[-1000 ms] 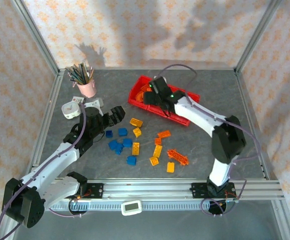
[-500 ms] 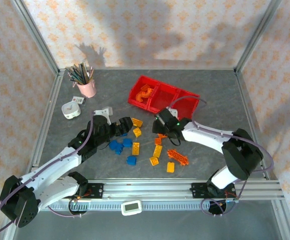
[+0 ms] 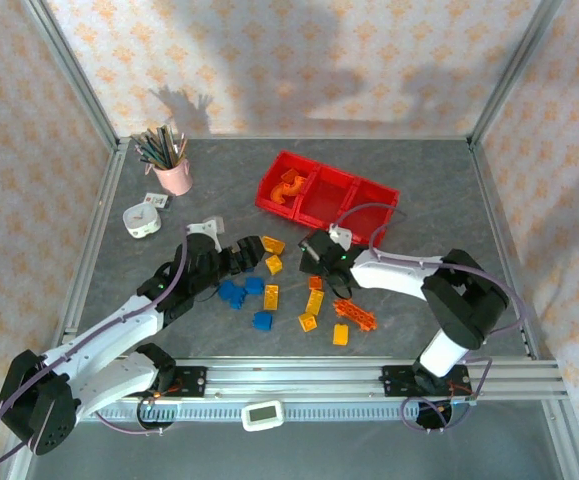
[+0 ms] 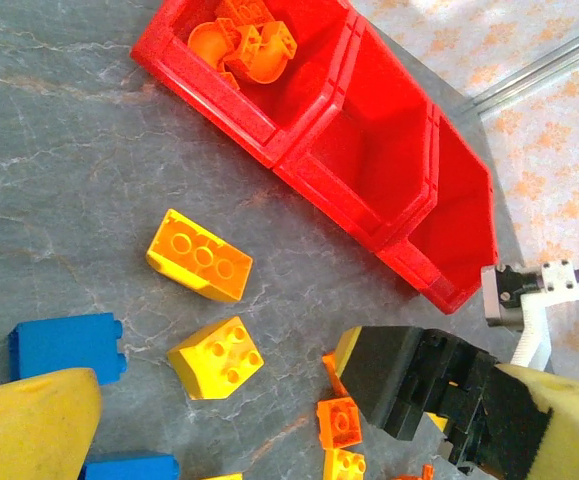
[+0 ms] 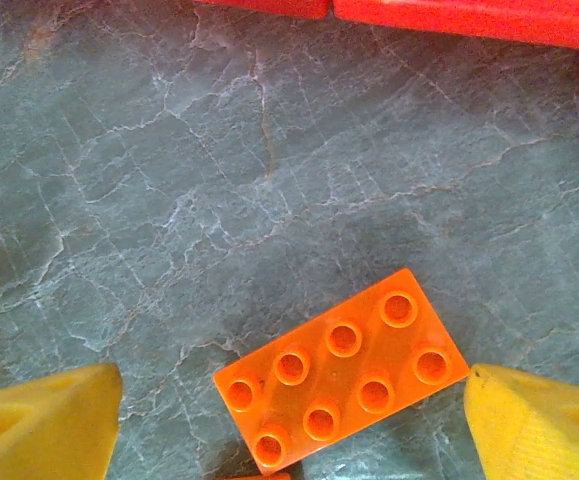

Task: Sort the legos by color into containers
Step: Rotate the lego at the center of the table, then pick up the lego from the center of the table.

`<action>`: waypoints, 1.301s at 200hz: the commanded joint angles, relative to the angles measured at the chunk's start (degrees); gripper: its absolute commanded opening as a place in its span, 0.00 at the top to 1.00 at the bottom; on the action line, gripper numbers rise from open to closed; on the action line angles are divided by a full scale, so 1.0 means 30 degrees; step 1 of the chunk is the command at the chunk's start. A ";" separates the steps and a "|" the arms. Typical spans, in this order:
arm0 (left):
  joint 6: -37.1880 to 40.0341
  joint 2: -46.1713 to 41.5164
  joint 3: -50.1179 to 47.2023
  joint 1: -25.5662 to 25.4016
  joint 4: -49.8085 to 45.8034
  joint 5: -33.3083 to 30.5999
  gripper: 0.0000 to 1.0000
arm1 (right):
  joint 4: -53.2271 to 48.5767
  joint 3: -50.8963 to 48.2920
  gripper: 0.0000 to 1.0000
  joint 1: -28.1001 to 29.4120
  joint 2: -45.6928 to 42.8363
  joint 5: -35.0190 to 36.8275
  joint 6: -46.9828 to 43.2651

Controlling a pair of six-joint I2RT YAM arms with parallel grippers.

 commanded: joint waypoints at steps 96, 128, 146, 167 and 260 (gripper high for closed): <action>0.0059 -0.0703 -0.0140 -0.0126 0.0087 -0.0798 0.01 | 0.1324 0.3392 0.11 0.0544 0.2931 0.0904 -0.1388; 0.0087 -0.1048 -0.0054 -0.0123 -0.0291 -0.1096 0.01 | -0.0515 0.3902 0.13 0.0539 0.2812 0.2023 -0.1168; 0.0088 -0.1208 -0.0082 -0.0143 -0.0367 -0.1185 0.01 | -0.1556 0.3454 0.15 0.0575 0.2369 0.2622 -0.0804; 0.0146 -0.1189 -0.0169 -0.0125 -0.0254 -0.1302 0.01 | -0.2145 0.3112 0.20 0.0657 0.2512 0.2608 -0.0560; 0.0235 -0.0997 -0.0170 -0.0137 -0.0250 -0.1259 0.01 | -0.1933 0.4034 0.42 0.0982 0.4844 0.2388 -0.0892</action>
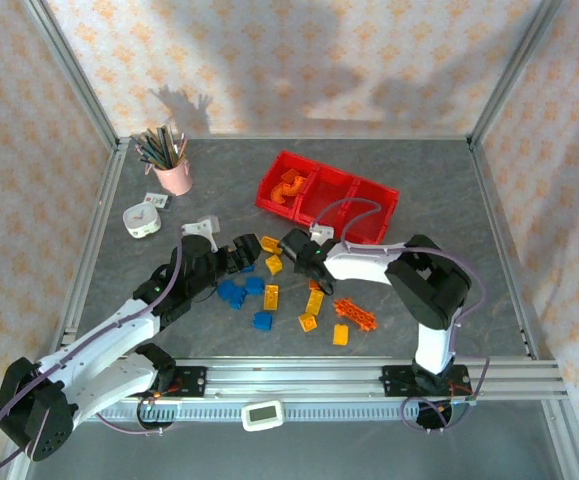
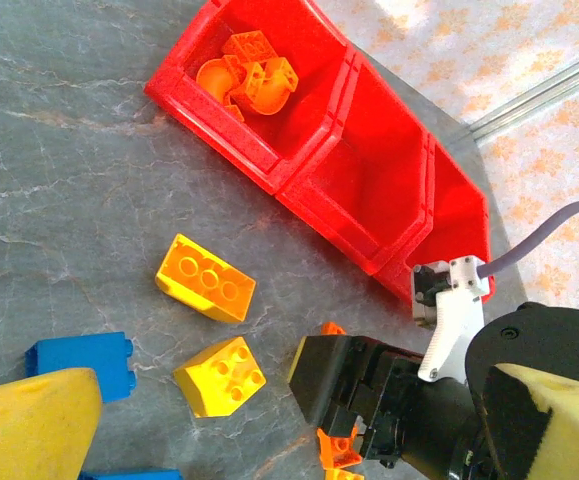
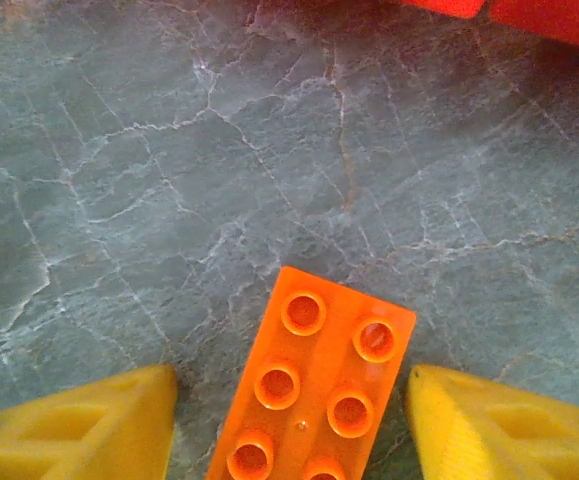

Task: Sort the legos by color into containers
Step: Pick up the lego from the center of the table, then place the lego in the container.

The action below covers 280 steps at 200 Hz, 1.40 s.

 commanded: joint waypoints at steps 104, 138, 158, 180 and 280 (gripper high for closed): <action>0.0161 -0.0866 -0.0083 -0.0142 -0.0719 -0.0865 0.01 | 0.0315 0.1262 0.68 0.0133 0.0805 0.0224 -0.1374; -0.0007 -0.0987 0.0000 -0.0095 -0.0690 -0.1132 0.01 | 0.0493 0.1526 0.68 0.0119 -0.0126 -0.0041 -0.1957; 0.0037 -0.1017 0.0249 -0.0095 -0.0897 -0.1313 0.01 | 0.0338 0.2099 0.68 0.0134 -0.0514 0.0064 -0.2496; 0.0181 -0.1015 0.0580 0.0030 -0.1231 -0.1542 0.01 | 0.0154 0.3237 0.68 -0.0101 -0.0465 0.0087 -0.3157; 0.1099 0.0243 0.1986 0.2726 -0.0611 -0.0232 0.01 | 0.0606 1.1327 0.68 -0.3031 0.4335 -0.0612 -0.5498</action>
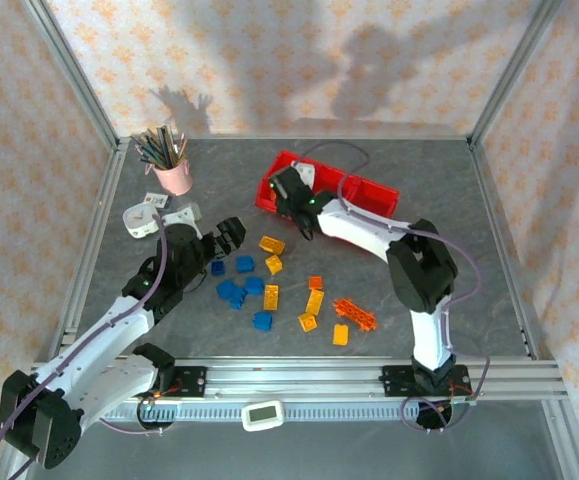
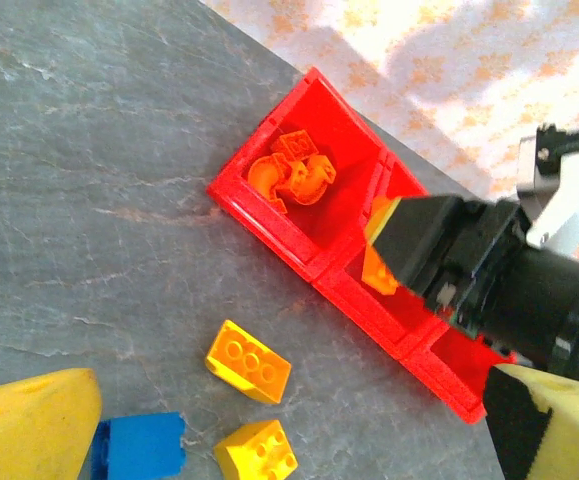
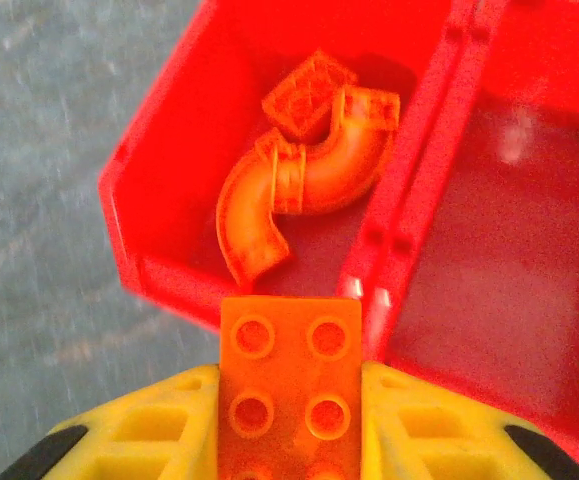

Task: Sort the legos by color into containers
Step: Place the lego in the container, then pick up the lego from the center of the table.

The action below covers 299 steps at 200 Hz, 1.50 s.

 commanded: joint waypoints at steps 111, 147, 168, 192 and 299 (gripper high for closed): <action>0.0772 0.2146 0.1802 0.0792 0.0714 0.1244 0.01 | -0.2459 1.1017 0.42 -0.1410 0.7164 0.0724 -0.2960; 0.0639 0.1772 0.1622 0.0790 0.0635 0.1512 0.01 | -0.1614 0.7591 0.36 -0.1185 0.4189 0.0015 -0.3105; 0.0757 0.1543 0.1700 0.0761 0.0141 0.1778 0.01 | -0.0644 0.4358 0.34 -0.1029 0.1761 -0.0813 -0.3042; 0.0643 0.0919 0.1421 0.0746 -0.0229 0.2157 0.01 | -0.0106 0.0810 0.31 -0.0949 -0.0880 -0.1653 -0.2591; -0.0852 -0.0921 -0.1261 -0.2483 -0.0009 0.1041 0.01 | -0.1128 -1.0151 0.23 0.2018 -0.7678 -0.0614 0.0587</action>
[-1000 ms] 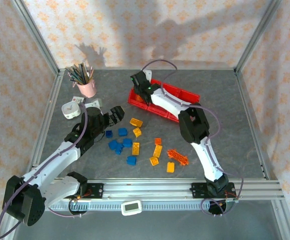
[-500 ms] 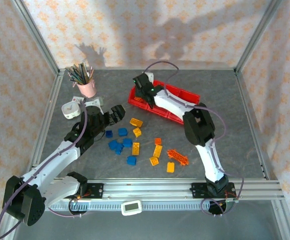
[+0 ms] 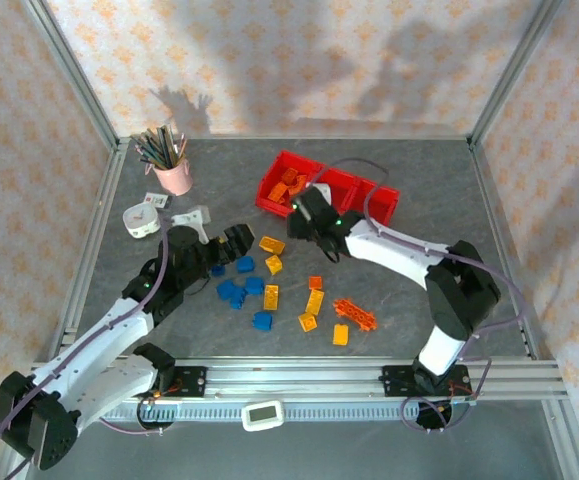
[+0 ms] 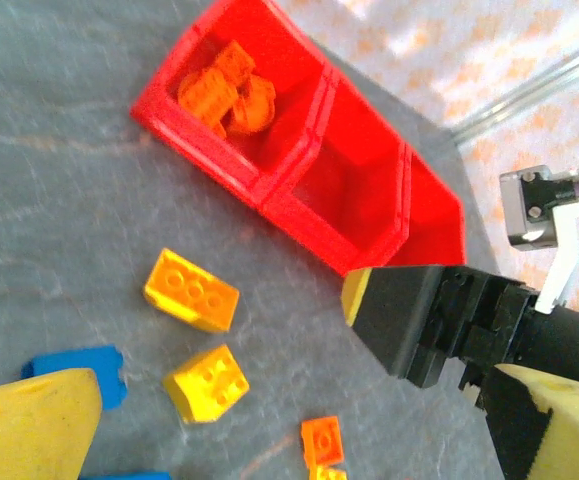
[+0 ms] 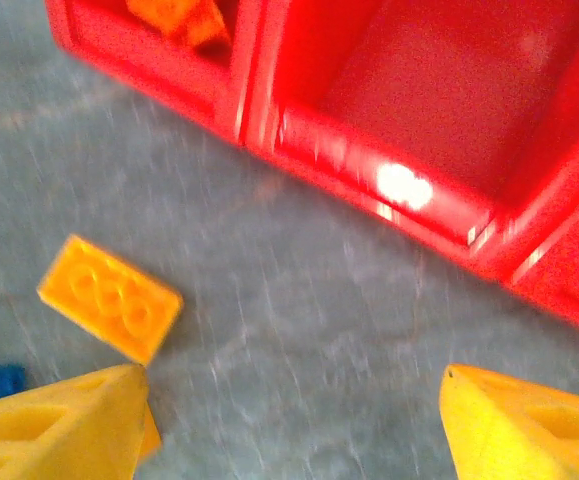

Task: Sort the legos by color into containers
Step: Pick up the lego from the center of the table.

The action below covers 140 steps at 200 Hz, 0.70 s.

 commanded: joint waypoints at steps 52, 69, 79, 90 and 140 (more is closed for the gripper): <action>-0.1133 -0.0654 -0.1500 -0.0832 0.0412 -0.1833 0.01 | -0.0320 -0.3338 0.20 0.2474 -0.0948 0.0781 0.3547; -0.1357 -0.0738 -0.1705 -0.0831 0.0715 -0.1879 0.01 | -0.0677 -0.3399 0.19 0.2979 -0.0565 0.1277 0.4033; -0.1400 -0.0699 -0.1772 -0.0835 0.0769 -0.1881 0.01 | -0.0980 -0.3425 0.19 0.3091 -0.0357 0.1706 0.4307; -0.1469 -0.0713 -0.1836 -0.0837 0.0776 -0.1953 0.01 | -0.0955 -0.3584 0.20 0.3126 -0.0200 0.1874 0.4352; -0.1550 -0.0508 -0.1926 -0.0835 0.0994 -0.1896 0.01 | -0.0989 -0.3604 0.29 0.3130 0.0663 0.2337 0.4192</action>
